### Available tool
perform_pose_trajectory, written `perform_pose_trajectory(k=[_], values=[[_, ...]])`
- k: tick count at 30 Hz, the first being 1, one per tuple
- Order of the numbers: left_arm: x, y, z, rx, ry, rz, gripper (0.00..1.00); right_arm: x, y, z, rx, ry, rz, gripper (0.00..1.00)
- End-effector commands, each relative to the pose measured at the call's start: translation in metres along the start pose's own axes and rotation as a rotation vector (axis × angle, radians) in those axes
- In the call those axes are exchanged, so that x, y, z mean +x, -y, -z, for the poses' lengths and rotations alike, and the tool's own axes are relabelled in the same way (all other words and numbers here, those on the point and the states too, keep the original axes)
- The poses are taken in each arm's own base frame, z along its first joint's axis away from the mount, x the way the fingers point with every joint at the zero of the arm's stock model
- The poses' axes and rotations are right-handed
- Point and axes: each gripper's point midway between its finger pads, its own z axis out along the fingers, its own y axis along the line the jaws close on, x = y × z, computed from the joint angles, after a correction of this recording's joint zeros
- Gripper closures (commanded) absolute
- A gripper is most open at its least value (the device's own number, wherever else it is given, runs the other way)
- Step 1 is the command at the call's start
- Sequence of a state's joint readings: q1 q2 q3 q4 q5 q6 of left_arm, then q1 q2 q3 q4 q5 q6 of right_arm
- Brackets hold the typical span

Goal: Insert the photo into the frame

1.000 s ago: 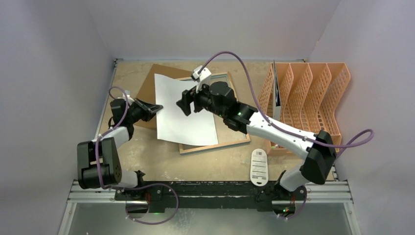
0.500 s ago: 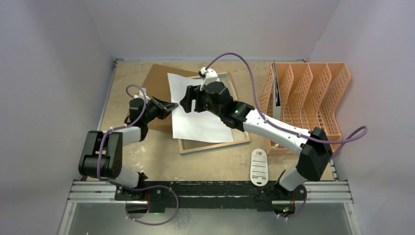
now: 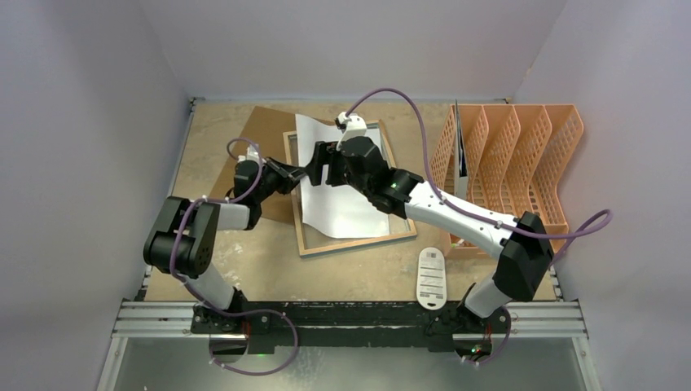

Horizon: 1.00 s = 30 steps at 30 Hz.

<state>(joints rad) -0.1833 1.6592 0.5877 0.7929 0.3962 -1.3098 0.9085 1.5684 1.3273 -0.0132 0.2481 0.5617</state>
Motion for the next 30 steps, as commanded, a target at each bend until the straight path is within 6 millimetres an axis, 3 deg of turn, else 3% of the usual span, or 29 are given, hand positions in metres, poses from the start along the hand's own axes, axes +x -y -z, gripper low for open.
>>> perform_pose_trajectory(k=[1, 9, 20, 30], values=[[-0.029, 0.037, 0.003, 0.069, 0.145, -0.059, 1.0, -0.024, 0.0, 0.01, 0.014, 0.067, -0.018, 0.23], [-0.045, 0.045, 0.015, 0.011, 0.227, -0.127, 1.0, -0.02, 0.002, 0.007, 0.019, 0.061, -0.017, 0.23], [0.003, 0.023, 0.007, 0.032, 0.006, -0.088, 1.0, -0.015, 0.001, 0.0, 0.02, 0.047, -0.01, 0.23], [0.004, 0.001, 0.011, -0.022, 0.064, 0.005, 1.0, -0.012, 0.002, -0.004, 0.022, 0.039, -0.01, 0.23]])
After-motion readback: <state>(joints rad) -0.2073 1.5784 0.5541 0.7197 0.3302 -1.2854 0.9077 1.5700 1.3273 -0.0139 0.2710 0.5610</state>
